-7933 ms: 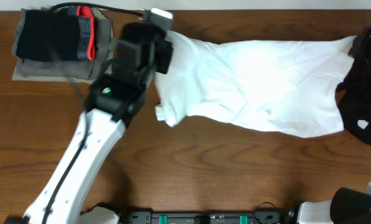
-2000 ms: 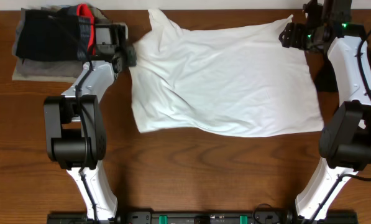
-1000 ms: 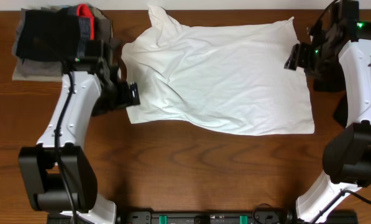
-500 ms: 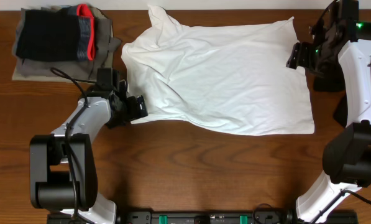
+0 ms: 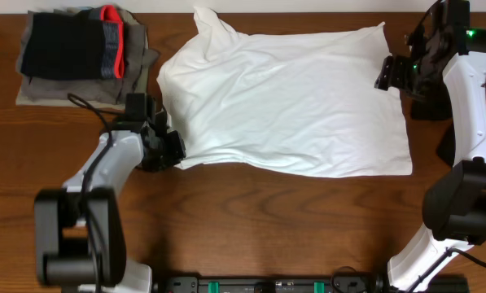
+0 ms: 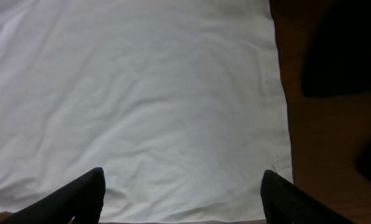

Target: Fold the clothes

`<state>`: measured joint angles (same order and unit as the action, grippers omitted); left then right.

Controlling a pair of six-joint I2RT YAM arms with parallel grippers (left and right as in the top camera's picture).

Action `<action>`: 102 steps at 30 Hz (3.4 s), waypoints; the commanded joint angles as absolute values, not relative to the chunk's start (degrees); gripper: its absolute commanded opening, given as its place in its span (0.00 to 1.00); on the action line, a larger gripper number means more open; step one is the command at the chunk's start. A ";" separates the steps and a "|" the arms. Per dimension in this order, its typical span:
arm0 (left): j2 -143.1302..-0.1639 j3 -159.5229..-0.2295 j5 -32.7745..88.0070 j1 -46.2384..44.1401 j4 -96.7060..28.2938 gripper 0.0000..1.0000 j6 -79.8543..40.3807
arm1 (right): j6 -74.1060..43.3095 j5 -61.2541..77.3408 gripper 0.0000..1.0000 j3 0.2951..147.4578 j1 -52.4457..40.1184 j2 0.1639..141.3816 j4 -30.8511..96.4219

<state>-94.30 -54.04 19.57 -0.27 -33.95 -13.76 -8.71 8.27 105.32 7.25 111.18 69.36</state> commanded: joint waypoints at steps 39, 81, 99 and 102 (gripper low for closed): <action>-76.47 -54.63 17.30 -1.34 -40.21 0.98 -8.08 | -7.62 7.66 0.81 105.10 4.43 111.13 67.26; -102.61 -54.54 14.57 -9.32 -34.06 0.45 -1.19 | -7.60 6.81 0.80 105.10 4.47 111.13 66.65; -104.12 -54.78 6.20 -14.70 -33.04 0.06 -10.35 | -7.60 6.39 0.80 105.10 4.58 111.13 66.74; -102.85 -56.16 5.89 -13.87 -36.67 0.06 -13.06 | -7.60 6.42 0.80 105.10 4.58 111.13 67.02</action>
<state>-101.69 -56.21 10.13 -14.98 -33.76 -8.29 -8.47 6.81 105.25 4.80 111.15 66.72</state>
